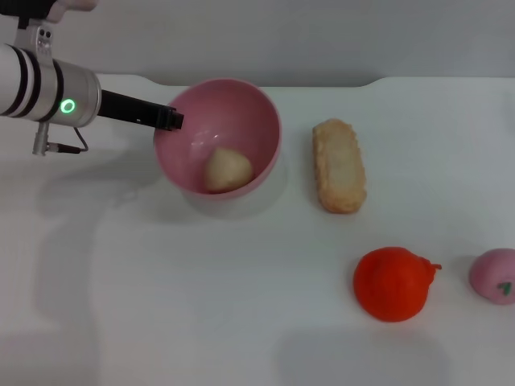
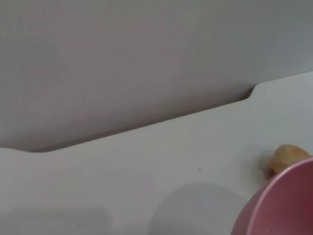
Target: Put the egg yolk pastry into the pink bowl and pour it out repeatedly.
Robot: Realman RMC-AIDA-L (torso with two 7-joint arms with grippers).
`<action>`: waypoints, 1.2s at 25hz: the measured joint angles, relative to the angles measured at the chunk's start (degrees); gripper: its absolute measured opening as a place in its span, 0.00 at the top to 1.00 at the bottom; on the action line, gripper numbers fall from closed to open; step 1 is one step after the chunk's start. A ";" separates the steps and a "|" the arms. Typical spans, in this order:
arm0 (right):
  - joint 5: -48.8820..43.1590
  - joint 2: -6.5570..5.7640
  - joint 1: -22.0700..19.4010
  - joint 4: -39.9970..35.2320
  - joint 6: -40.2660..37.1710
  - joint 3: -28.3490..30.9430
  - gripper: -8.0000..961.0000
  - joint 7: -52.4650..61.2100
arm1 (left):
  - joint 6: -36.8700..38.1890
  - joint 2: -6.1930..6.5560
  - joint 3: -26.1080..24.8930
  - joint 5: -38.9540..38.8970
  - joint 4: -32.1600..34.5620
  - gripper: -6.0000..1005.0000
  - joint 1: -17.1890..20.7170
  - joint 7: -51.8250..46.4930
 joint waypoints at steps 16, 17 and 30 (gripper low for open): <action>0.04 0.09 -0.25 -0.08 -0.43 -0.08 0.38 0.75 | -2.21 -0.40 0.35 -0.77 0.40 0.95 0.18 2.03; 0.03 0.08 -0.25 -0.08 -0.43 -0.09 0.38 0.76 | -2.21 -0.40 0.35 -0.77 0.40 0.95 0.18 2.03; -0.02 0.09 -0.18 0.17 -0.06 -0.17 0.38 0.79 | -2.59 -0.37 0.43 -0.87 -0.03 0.95 0.05 2.04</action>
